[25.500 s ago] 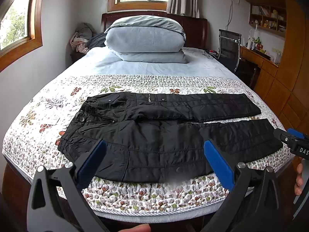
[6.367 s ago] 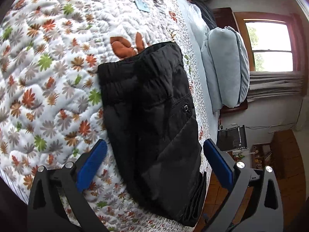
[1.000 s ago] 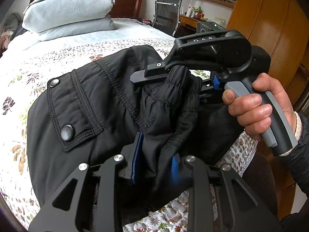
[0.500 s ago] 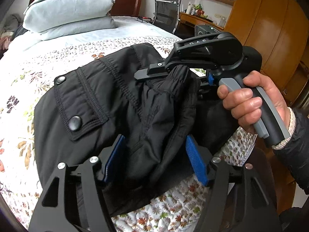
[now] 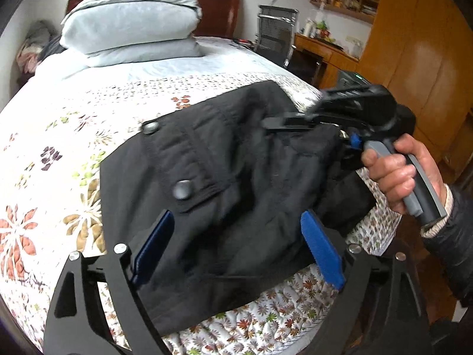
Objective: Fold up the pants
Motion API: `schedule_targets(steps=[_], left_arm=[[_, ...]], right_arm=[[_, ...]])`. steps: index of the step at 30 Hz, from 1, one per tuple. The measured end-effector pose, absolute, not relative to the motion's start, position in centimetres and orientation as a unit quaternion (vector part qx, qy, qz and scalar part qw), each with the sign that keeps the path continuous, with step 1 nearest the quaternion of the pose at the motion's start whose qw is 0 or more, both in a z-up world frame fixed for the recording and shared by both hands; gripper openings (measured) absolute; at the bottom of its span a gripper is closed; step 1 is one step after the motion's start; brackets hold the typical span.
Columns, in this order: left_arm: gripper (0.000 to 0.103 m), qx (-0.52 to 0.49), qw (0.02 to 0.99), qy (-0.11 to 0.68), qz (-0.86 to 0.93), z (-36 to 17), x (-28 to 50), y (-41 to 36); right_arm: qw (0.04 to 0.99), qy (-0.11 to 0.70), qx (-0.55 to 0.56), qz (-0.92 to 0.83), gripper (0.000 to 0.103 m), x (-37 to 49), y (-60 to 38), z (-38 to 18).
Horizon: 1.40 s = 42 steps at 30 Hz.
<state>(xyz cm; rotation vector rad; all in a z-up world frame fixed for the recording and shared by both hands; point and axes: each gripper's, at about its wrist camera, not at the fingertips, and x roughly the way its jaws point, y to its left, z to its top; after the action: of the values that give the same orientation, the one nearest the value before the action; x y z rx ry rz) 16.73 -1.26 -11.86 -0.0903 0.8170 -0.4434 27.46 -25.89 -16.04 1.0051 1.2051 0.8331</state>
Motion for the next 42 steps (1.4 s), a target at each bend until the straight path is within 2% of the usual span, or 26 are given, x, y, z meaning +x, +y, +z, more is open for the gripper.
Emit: schedule_targets(steps=[8,14,22,33,42], left_arm=[[0.089,-0.07,0.897,0.408,-0.156,-12.1,18.4,2.9],[0.089,-0.063,0.895,0.412,-0.159,-12.1,19.5,2.4],[0.089,-0.032,0.891,0.418,-0.175,-12.6,20.2,-1.1],[0.089,-0.027,0.882,0.44,-0.168,-13.9,21.5,-2.1],[0.09,-0.027,0.875,0.454,-0.165,-15.0,21.7,-2.2]], right_arm=[[0.652,0.493,0.451,0.358,0.017,27.4,-30.6,-12.9],[0.676,0.482,0.454,0.324,0.017,27.1,-35.6,-12.3],[0.67,0.495,0.47,0.291,0.017,27.2,-38.5,-15.7],[0.644,0.505,0.504,0.275,0.019,27.0,-39.4,-20.7],[0.666,0.511,0.476,0.261,0.032,25.8,-41.1,-20.3]])
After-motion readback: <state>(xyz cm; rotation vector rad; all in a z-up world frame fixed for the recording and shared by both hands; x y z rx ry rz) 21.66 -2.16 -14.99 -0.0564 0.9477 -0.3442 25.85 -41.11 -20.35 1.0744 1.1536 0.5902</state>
